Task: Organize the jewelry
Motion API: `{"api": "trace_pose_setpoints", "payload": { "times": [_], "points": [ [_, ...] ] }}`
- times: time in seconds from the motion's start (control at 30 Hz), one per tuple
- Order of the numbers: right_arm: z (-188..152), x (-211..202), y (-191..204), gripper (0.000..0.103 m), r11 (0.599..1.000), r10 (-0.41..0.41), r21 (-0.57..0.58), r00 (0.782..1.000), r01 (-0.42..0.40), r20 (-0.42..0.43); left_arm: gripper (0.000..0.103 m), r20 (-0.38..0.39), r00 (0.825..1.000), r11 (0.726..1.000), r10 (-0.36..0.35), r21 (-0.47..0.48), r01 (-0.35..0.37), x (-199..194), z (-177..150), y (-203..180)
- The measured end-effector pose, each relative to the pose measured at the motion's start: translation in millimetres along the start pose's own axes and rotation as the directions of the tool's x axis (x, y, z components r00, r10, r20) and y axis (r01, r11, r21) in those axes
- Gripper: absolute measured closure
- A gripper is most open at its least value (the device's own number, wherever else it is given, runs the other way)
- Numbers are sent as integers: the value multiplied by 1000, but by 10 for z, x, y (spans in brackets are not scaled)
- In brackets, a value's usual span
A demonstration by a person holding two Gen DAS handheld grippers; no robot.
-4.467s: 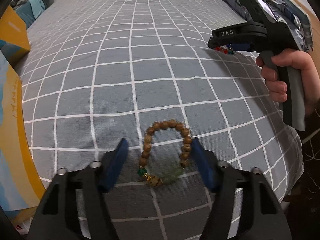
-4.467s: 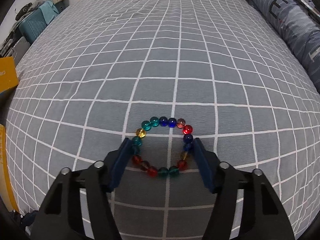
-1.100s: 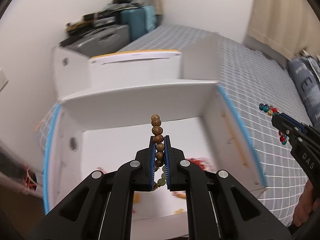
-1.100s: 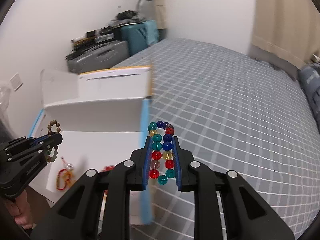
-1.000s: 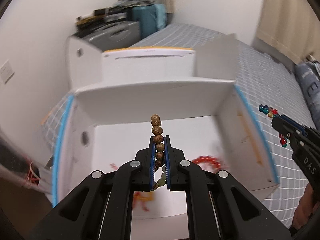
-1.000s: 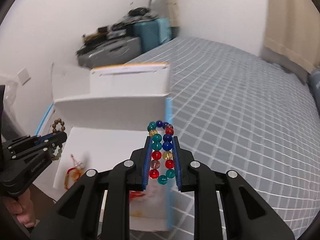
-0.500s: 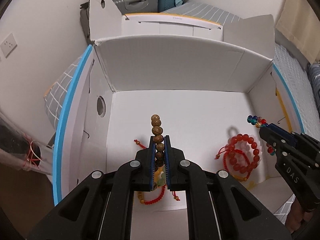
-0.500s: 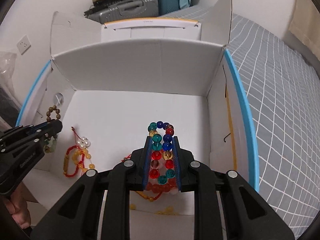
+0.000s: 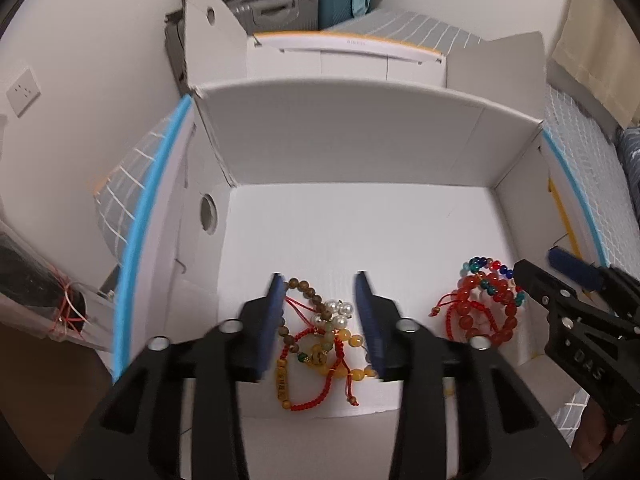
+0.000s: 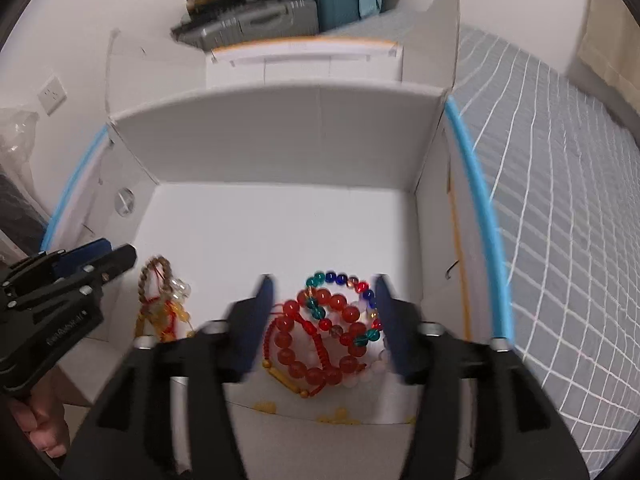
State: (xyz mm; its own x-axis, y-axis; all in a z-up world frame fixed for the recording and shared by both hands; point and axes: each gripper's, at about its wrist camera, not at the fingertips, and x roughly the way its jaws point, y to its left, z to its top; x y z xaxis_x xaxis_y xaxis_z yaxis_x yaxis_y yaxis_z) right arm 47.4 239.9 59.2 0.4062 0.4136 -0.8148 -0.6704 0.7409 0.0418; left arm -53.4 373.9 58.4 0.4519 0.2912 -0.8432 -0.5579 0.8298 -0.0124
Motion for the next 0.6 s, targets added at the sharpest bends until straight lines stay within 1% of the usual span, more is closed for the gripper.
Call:
{"api": "trace_pose_setpoints", "payload": {
  "times": [0.03,0.07,0.1,0.13,0.17,0.2,0.23,0.27,0.33,0.43,0.6],
  "points": [
    [0,-56,8,36,1000,-6,-4,1000,6,16,49,19,1000,1000,2,2,-2,-71,-20,1],
    [-14,-154,10,27,1000,-7,-9,999,7,46,46,36,999,1000,9,4,-9,-129,-35,1],
    [-26,-228,14,23,1000,-6,-10,998,7,68,39,49,999,1000,15,3,-16,-173,-49,7],
    [-55,-327,12,17,1000,-11,-11,995,12,96,29,65,998,1000,21,1,-21,-235,-73,17],
    [-63,-381,15,12,1000,-22,-12,993,24,115,25,87,996,1000,24,-3,-24,-311,-107,27],
    [-96,-447,19,10,999,-35,-11,990,37,135,19,101,994,1000,29,-5,-28,-366,-135,37],
    [-138,-512,13,8,999,-39,-8,987,41,154,15,114,993,999,33,-7,-33,-417,-168,45],
    [-187,-583,6,8,999,-35,-2,985,36,171,14,130,991,1000,30,-7,-29,-489,-221,50],
    [-265,-674,-4,8,999,-34,11,982,33,184,9,144,989,1000,28,-7,-27,-558,-284,54],
    [-375,-788,-22,8,999,-47,27,976,42,213,6,170,985,1000,20,-8,-19,-671,-400,52],
    [-603,-877,-53,8,998,-59,50,968,49,244,6,191,981,1000,20,-11,-19,-788,-589,64]
  ]
}}
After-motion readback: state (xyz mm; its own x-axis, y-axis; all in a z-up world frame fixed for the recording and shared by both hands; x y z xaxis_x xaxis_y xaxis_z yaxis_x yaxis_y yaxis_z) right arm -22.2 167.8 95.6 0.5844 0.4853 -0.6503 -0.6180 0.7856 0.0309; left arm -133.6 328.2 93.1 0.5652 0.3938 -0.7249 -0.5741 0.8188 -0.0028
